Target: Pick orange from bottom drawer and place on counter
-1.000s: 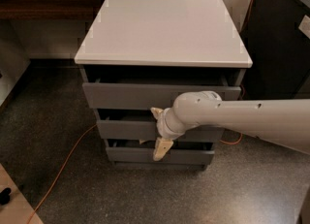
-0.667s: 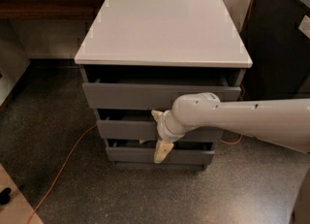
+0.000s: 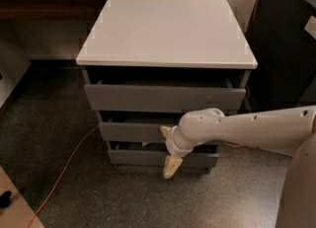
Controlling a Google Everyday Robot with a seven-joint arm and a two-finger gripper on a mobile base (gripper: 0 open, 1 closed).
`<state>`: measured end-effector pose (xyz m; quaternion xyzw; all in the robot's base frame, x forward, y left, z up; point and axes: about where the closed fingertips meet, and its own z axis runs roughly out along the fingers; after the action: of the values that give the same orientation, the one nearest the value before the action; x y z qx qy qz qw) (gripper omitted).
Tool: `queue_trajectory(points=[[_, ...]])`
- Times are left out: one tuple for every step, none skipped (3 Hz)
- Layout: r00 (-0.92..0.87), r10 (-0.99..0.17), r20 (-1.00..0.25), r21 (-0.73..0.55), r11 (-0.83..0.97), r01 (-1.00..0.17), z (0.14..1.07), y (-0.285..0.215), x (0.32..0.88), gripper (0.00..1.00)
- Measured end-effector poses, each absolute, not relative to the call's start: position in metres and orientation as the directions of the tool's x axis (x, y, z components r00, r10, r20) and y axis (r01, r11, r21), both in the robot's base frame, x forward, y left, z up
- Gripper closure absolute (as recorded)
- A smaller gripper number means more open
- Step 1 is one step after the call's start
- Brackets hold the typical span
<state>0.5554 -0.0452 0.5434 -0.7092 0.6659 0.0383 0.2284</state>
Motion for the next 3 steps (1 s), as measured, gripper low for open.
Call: queue_trajectory(points=[[0.136, -0.942, -0.306, -0.255, -0.056, -0.965, 0.499, -0.059, 0.542, 0.0], [0.157, -0.949, -0.275, -0.25, -0.087, -0.964, 0.471, -0.068, 0.537, 0.0], [0.155, -0.947, -0.28, -0.255, -0.082, -0.963, 0.439, -0.081, 0.541, 0.0]])
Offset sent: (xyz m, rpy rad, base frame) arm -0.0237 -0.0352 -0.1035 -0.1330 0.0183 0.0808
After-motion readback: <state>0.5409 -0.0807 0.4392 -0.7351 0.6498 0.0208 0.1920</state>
